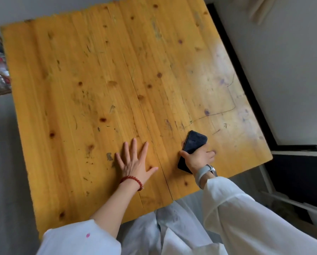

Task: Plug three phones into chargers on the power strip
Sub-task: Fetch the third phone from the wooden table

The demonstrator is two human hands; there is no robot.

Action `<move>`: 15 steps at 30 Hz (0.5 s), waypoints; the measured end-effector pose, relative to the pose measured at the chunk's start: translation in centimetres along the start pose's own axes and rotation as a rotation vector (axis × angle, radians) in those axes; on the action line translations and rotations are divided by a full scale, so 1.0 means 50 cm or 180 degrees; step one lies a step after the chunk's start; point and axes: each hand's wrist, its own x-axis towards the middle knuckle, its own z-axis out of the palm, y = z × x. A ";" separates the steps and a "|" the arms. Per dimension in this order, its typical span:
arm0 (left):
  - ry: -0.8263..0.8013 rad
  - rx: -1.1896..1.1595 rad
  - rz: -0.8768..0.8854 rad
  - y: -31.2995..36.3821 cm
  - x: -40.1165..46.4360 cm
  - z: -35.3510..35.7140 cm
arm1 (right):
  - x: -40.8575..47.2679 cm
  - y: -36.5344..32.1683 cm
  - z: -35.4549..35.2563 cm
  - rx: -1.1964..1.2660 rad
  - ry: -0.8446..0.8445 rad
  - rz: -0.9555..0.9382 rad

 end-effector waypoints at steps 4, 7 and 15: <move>0.0051 0.0042 0.0046 -0.009 -0.003 0.009 | -0.007 0.000 0.002 0.0174 0.0171 -0.0128; 0.0055 0.0055 0.0097 -0.008 0.000 0.006 | -0.041 0.005 0.013 0.0068 0.0250 -0.0383; 0.0196 0.0050 0.0423 -0.023 -0.015 -0.005 | -0.168 0.116 0.008 0.0051 0.0541 -0.0606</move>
